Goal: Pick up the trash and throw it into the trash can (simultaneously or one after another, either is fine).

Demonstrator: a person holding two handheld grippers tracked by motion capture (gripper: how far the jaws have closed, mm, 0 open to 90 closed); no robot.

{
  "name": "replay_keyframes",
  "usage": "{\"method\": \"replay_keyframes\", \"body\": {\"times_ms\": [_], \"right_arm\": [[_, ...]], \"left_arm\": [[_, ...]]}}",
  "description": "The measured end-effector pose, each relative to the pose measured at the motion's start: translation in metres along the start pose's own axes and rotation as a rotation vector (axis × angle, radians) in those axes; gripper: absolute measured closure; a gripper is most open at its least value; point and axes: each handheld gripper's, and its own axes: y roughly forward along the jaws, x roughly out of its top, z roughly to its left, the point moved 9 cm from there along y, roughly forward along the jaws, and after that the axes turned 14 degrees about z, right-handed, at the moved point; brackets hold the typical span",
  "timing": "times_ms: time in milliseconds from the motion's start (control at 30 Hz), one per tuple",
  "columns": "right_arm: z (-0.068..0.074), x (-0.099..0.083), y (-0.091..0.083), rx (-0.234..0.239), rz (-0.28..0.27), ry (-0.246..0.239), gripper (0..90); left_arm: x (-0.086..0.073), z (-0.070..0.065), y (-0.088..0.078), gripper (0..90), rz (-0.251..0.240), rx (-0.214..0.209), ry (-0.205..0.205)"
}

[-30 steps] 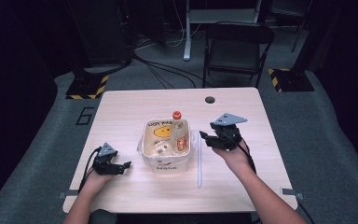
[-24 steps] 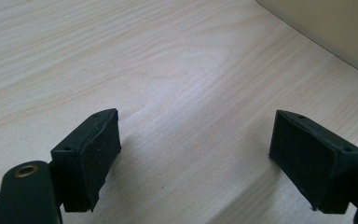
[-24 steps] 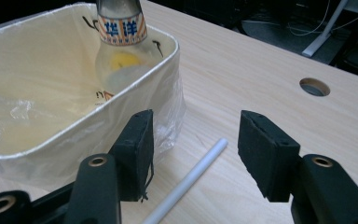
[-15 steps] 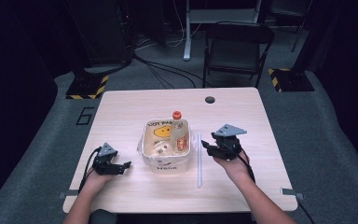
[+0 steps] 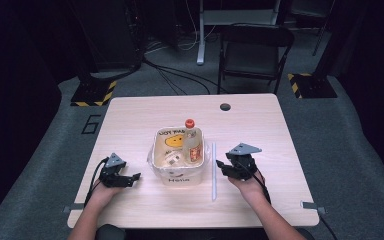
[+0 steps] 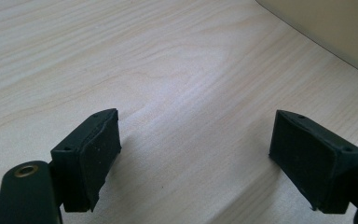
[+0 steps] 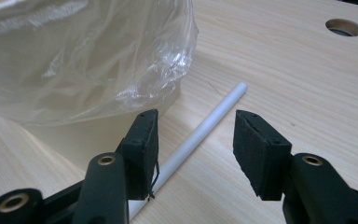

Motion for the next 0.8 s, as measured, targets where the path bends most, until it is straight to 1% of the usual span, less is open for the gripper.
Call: {"method": "replay_keyframes", "body": {"times_ms": [67, 100, 267, 333, 367, 400, 567, 667, 800], "right_arm": [[0.000, -0.001, 0.001, 0.001, 0.002, -0.001, 49.6], [0.002, -0.005, 0.005, 0.011, 0.009, 0.002, 50.8], [0.006, -0.009, 0.012, 0.024, 0.013, 0.005, 50.6], [0.009, -0.011, 0.015, 0.022, 0.015, -0.003, 50.5], [0.011, -0.014, 0.018, 0.028, 0.028, -0.014, 48.9], [0.011, -0.014, 0.018, 0.028, 0.028, -0.014, 48.9], [0.016, -0.020, 0.026, 0.020, 0.057, -0.020, 51.8], [0.018, -0.022, 0.028, 0.028, 0.058, -0.017, 54.4], [0.020, -0.025, 0.030, 0.030, 0.060, -0.012, 55.4]], "left_arm": [[0.000, 0.000, 0.000, 16.0, 0.000, -0.001, -0.001], [0.000, 0.000, 0.000, 16.0, -0.001, 0.000, -0.001], [0.000, 0.000, 0.000, 16.0, 0.000, 0.000, 0.000], [0.000, 0.000, 0.000, 16.0, -0.002, -0.002, -0.001], [0.000, 0.000, 0.000, 16.0, -0.001, -0.001, -0.002], [0.000, 0.000, 0.000, 16.0, -0.001, -0.001, -0.002], [0.000, 0.000, 0.000, 16.0, 0.001, 0.001, 0.005], [0.000, 0.000, 0.000, 16.0, -0.002, -0.002, 0.000], [0.000, 0.000, 0.000, 16.0, -0.001, 0.001, 0.005]]}}
